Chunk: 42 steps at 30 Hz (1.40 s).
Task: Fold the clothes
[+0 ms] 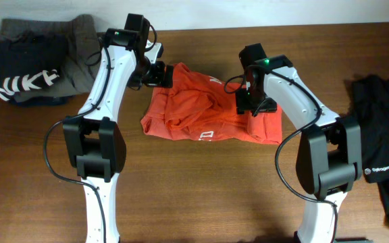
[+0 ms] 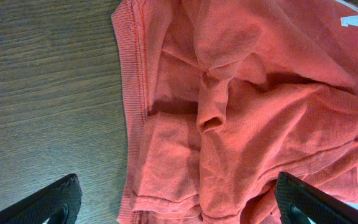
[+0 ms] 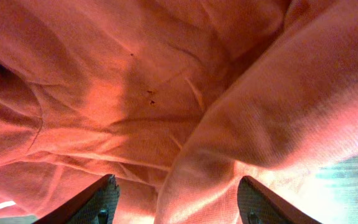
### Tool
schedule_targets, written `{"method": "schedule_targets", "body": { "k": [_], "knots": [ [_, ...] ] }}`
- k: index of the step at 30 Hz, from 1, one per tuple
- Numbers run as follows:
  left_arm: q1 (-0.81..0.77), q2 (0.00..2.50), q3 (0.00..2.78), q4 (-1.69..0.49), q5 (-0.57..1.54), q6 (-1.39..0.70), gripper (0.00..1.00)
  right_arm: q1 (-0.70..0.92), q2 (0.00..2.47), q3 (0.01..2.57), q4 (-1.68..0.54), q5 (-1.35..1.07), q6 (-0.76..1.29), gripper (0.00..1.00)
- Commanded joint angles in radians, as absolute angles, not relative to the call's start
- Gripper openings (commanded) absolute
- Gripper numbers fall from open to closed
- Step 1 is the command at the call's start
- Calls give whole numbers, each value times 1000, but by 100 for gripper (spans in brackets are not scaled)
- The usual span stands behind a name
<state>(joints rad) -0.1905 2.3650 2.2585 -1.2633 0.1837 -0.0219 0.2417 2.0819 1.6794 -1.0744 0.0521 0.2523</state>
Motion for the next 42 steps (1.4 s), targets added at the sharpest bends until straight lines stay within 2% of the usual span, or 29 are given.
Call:
{"method": "schedule_targets", "body": {
  "k": [1, 9, 13, 22, 27, 37, 42],
  "knots": [
    [-188, 2341, 2273, -1266, 194, -7, 99, 218, 2024, 1740, -1099, 57, 313, 65],
    [-188, 2341, 2273, -1272, 195, -7, 99, 78, 1867, 1767, -1181, 57, 324, 64],
    [-188, 2341, 2273, -1272, 195, -7, 99, -10, 1852, 1766, -1263, 57, 339, 43],
    [-188, 2341, 2273, -1272, 195, -7, 99, -57, 1851, 1766, -1357, 57, 361, 25],
    [-188, 2341, 2273, -1272, 195, -7, 99, -57, 1851, 1766, -1393, 65, 410, 5],
    [-188, 2341, 2273, -1269, 194, -7, 99, -60, 1852, 1766, -1409, 140, 509, 4],
    [-188, 2341, 2273, -1256, 195, -7, 99, -59, 1859, 1758, -1332, 139, 509, 4]
  ]
}}
